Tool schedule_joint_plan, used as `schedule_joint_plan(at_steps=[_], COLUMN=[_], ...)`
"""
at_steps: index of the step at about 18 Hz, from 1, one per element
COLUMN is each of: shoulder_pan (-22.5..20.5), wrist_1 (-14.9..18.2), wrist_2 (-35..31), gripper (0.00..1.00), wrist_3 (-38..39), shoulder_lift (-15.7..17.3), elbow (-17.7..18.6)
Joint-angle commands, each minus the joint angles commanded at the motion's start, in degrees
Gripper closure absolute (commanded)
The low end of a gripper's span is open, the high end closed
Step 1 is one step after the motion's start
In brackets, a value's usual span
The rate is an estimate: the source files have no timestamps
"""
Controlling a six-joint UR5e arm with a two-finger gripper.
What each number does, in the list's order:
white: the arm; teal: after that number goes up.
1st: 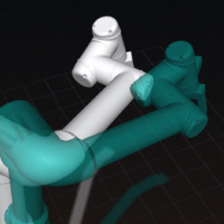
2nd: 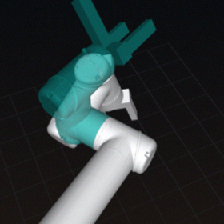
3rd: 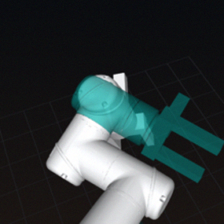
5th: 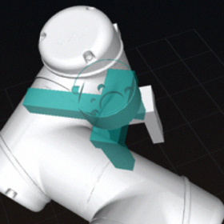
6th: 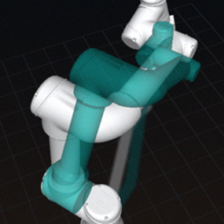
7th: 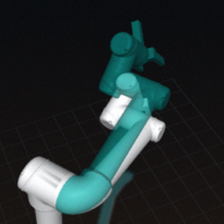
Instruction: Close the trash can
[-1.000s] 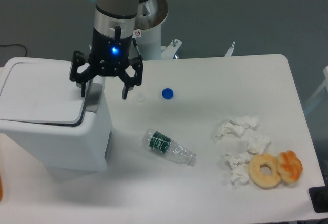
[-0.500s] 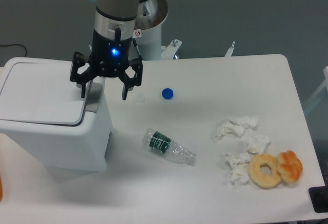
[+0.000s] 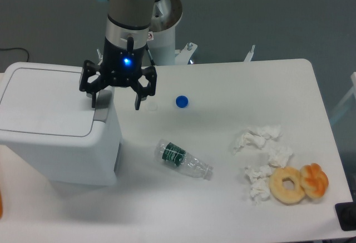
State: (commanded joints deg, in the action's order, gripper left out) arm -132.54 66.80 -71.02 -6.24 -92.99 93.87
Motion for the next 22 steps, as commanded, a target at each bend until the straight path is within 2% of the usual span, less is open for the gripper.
schedule_joint_plan(at_steps=[8, 12, 13, 15, 19, 22], shoulder_pan=[-1.14, -2.90, -4.03, -7.19, -13.26, -15.20], wrist_1=[-0.44, -0.53, -1.57, -4.03, -4.57, -4.66], wrist_2=[0.70, 1.93, 1.93, 1.76, 0.88, -2.27], gripper=[0.00, 0.00, 0.00, 0.00, 0.00, 0.00], wrist_3=[0.35, -0.09, -0.70, -5.07, -14.30, -22.74], shoulder_lift=[0.09, 0.00, -0.09, -1.22, -4.65, -8.34], elbow=[-1.84, -3.34, -3.51, -3.52, -3.60, -4.39])
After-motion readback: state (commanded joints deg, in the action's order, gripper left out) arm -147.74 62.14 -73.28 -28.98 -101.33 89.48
